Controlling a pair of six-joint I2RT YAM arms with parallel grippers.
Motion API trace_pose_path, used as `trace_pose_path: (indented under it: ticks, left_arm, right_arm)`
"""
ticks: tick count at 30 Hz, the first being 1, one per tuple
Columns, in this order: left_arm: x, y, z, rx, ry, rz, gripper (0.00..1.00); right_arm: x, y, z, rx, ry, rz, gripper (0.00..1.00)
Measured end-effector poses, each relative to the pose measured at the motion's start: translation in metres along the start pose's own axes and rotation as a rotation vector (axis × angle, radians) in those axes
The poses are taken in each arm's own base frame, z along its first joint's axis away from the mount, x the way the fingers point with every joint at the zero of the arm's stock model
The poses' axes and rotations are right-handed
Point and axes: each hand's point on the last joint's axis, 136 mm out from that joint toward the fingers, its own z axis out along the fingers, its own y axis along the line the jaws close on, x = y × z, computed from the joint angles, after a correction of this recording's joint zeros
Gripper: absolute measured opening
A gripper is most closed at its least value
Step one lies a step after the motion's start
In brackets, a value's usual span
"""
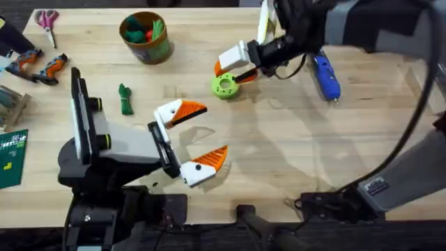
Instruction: Pick up the gripper from the table and insert it into the empty holder that is missing its gripper. Then pick up a screw, insert it into the mounting hole, and use the screwdriver to tighten it. Finally, clean up the table by picking up the vegetable and placing it into the bucket.
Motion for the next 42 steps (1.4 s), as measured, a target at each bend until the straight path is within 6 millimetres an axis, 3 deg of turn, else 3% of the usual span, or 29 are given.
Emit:
trace_pose_path:
  ticks: [1, 5, 9, 13, 21, 27, 37, 42]
  left_arm:
    - [0.000, 0.000, 0.000, 0.000, 0.000, 0.000, 0.977]
    - [0.000, 0.000, 0.000, 0.000, 0.000, 0.000, 0.977]
    - [0.000, 0.000, 0.000, 0.000, 0.000, 0.000, 0.977]
    - [0.000, 0.000, 0.000, 0.000, 0.000, 0.000, 0.977]
    - [0.000, 0.000, 0.000, 0.000, 0.000, 0.000, 0.977]
    - [0.000, 0.000, 0.000, 0.000, 0.000, 0.000, 0.976]
    - [0.000, 0.000, 0.000, 0.000, 0.000, 0.000, 0.977]
    - [0.000, 0.000, 0.000, 0.000, 0.000, 0.000, 0.977]
  right_arm:
    - [-0.003, 0.004, -0.015, 0.130, 0.017, -0.107, 0.993]
    - [-0.005, 0.011, -0.036, 0.307, 0.005, -0.256, 0.993]
    - [0.000, 0.007, -0.044, 0.451, 0.027, -0.328, 0.993]
    - [0.001, 0.003, -0.039, 0.560, 0.044, -0.390, 0.993]
    - [-0.006, 0.014, -0.027, 0.638, 0.032, -0.524, 0.992]
    - [-0.007, -0.002, -0.019, 0.670, 0.060, -0.527, 0.993]
    - [-0.008, -0.032, 0.011, 0.683, 0.108, -0.520, 0.993]
    - [-0.006, -0.045, 0.024, 0.686, 0.134, -0.512, 0.921]
